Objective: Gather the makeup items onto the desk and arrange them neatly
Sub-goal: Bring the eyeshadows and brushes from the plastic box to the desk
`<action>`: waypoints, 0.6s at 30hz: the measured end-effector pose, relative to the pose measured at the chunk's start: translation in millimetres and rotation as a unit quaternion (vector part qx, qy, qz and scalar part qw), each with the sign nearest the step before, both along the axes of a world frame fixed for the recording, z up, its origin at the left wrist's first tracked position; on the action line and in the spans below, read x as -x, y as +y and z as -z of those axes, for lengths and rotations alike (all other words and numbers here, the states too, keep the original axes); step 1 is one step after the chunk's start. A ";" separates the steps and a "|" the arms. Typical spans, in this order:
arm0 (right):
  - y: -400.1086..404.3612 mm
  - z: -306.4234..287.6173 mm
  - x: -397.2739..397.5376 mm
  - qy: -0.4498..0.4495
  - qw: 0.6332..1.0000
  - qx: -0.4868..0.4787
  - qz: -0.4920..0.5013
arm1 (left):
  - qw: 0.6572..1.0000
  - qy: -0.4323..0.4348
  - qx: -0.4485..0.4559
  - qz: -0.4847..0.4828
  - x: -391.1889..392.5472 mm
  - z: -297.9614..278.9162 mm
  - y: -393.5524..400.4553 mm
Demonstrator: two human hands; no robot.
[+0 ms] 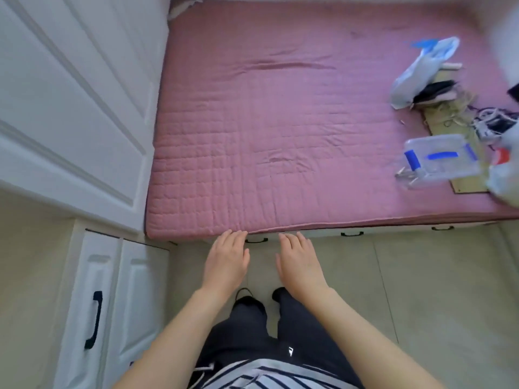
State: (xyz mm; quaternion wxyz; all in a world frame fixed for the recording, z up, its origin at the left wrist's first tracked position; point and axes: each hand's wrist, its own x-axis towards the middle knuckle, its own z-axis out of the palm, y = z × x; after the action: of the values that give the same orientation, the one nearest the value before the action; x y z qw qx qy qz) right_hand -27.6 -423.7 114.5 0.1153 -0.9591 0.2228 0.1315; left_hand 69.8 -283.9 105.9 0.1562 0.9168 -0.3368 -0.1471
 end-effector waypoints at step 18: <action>-148.9 2.9 223.6 -0.020 0.941 -0.072 0.331 | 0.943 0.003 -0.025 0.331 149.0 7.1 -247.3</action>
State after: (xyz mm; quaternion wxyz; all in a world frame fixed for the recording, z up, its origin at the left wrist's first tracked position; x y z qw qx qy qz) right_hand -251.2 -572.6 111.6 0.2260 -0.8226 0.5152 0.0822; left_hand -79.2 -531.1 98.8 0.0770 0.7566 -0.6173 -0.2012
